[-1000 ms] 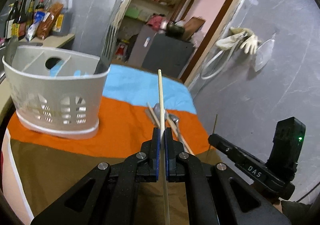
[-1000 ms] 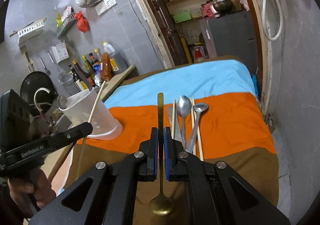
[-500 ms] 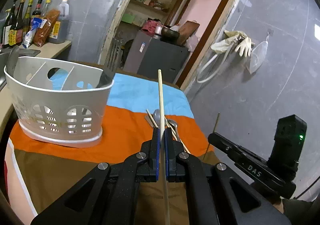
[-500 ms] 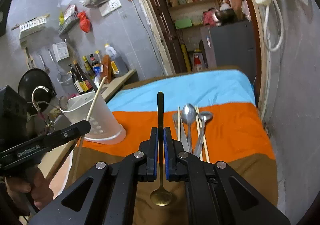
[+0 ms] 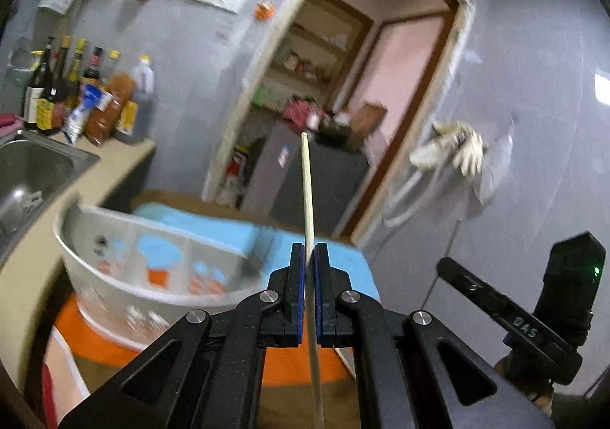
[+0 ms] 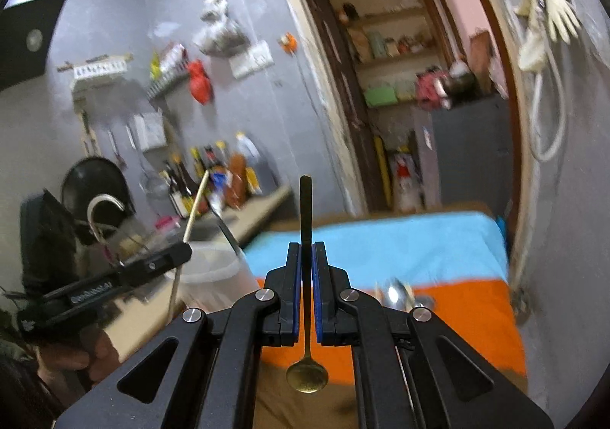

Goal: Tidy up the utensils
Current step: 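Carry the chopstick and gold spoon into the white caddy and open both tools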

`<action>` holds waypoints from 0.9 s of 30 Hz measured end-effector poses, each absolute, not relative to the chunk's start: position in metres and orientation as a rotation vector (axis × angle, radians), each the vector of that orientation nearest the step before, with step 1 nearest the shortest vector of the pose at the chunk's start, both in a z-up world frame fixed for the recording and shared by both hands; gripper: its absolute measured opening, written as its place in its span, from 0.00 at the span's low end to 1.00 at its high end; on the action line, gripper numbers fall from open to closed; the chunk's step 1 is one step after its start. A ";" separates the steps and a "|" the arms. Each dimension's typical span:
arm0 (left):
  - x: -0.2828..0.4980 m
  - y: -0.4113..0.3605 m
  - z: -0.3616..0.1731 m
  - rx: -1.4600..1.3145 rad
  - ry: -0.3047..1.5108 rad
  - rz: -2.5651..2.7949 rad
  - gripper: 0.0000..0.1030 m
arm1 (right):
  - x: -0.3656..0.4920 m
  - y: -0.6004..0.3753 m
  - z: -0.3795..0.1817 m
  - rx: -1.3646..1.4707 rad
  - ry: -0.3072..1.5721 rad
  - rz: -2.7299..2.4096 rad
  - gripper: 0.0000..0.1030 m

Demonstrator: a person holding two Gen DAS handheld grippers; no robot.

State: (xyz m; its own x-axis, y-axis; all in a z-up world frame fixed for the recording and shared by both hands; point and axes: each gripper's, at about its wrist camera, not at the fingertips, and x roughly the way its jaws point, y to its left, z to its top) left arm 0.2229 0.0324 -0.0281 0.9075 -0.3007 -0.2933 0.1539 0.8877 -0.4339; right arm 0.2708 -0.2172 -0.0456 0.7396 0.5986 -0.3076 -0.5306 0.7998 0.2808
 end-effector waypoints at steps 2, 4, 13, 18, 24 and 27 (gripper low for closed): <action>0.229 0.059 -0.021 -0.451 0.323 -0.199 0.02 | 0.276 -0.202 -0.032 0.187 0.348 0.658 0.03; 0.235 0.083 -0.017 -0.471 0.289 -0.154 0.02 | 0.283 -0.185 -0.022 0.199 0.310 0.693 0.03; 0.267 0.163 -0.026 -0.497 0.155 -0.051 0.02 | 0.302 -0.098 -0.013 0.184 0.201 0.785 0.03; 0.276 0.168 -0.043 -0.414 0.118 -0.025 0.02 | 0.311 -0.071 -0.039 0.163 0.207 0.767 0.03; 0.272 0.158 -0.057 -0.286 0.062 0.013 0.02 | 0.310 -0.056 -0.063 0.101 0.201 0.744 0.03; 0.272 0.153 -0.067 -0.243 0.060 0.006 0.02 | 0.310 -0.051 -0.072 0.081 0.206 0.735 0.03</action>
